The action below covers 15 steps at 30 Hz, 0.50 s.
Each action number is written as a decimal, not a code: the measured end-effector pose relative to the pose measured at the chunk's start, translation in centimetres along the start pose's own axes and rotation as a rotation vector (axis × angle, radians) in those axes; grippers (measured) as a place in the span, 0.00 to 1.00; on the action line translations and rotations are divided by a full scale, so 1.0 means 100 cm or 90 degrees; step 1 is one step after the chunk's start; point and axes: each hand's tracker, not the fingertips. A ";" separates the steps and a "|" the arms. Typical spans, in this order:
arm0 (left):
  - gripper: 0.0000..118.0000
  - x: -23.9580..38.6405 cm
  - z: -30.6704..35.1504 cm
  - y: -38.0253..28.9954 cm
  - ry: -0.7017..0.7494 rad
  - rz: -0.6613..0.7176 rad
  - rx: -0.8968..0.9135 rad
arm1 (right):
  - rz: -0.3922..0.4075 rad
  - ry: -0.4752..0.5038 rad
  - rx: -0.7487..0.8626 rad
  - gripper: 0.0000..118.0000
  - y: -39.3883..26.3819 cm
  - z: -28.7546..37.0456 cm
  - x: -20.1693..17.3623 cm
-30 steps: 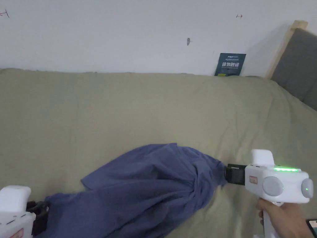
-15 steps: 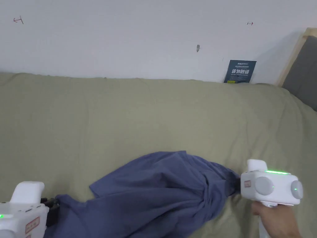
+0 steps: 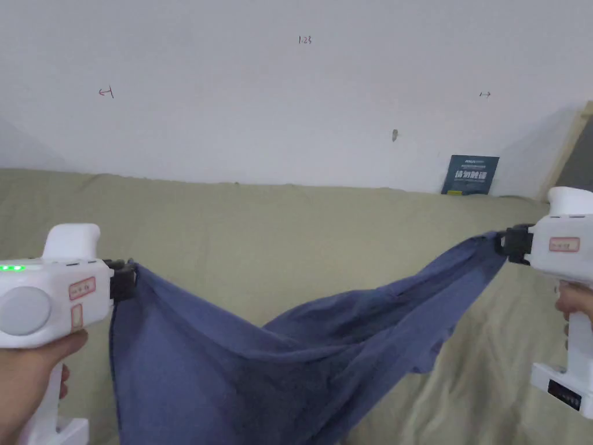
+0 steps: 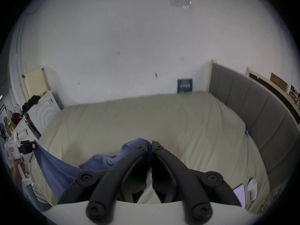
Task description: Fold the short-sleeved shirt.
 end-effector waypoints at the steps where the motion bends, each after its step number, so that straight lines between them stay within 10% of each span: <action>1: 0.01 -0.003 0.008 0.016 0.002 0.006 0.018 | 0.001 0.000 0.017 0.04 0.014 0.010 -0.004; 15: 0.01 -0.017 0.082 0.226 0.052 0.046 0.254 | -0.012 -0.031 0.211 0.04 0.201 0.100 -0.016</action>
